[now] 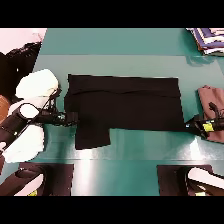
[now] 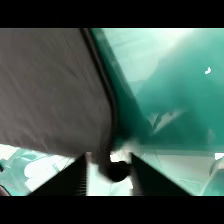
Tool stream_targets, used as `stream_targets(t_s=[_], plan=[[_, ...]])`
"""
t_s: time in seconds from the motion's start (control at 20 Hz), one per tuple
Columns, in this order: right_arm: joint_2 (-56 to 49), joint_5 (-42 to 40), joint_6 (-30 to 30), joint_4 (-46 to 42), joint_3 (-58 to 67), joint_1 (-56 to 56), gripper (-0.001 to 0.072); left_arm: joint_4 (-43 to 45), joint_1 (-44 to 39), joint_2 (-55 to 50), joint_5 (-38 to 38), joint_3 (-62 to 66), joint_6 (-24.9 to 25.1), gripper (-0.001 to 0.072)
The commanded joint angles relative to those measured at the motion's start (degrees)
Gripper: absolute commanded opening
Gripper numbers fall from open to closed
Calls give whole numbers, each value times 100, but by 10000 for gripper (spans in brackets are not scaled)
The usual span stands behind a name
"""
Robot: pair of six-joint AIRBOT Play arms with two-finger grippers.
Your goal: Fold the shirts.
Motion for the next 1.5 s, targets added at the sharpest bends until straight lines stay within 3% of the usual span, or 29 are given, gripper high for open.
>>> stream_targets(t_s=[0.0,0.1,0.2,0.4,0.55,0.65,0.8,1.0,1.25,1.45], plan=[[-87,-125,-15,-55,37,328,193,181,-2,4,-310,9,2,22],[-83,136,-146,-61,42,343,19,184,-2,7,-610,11,2,21],[92,365,-177,-273,39,343,18,260,-2,68,-918,4,-52,20],[1075,782,-151,-1331,39,343,18,1209,-407,997,-1637,2,-876,20],[1908,1329,-92,-2017,42,343,18,1202,-957,1641,-2500,4,-1366,21],[2398,1458,26,-2317,61,343,18,1132,-1226,1904,-2691,22,-1716,22],[2500,1495,275,-2236,503,483,18,1296,-1132,1853,-2131,308,-1700,22],[1554,1366,442,-1950,1648,1082,17,1716,-302,1331,-1161,804,-1534,22],[-39,1062,739,-1943,3029,1764,17,1650,125,-306,-190,1561,-866,22],[-1143,1025,898,-1921,3967,2055,19,1648,125,-1768,313,2391,-782,23]])
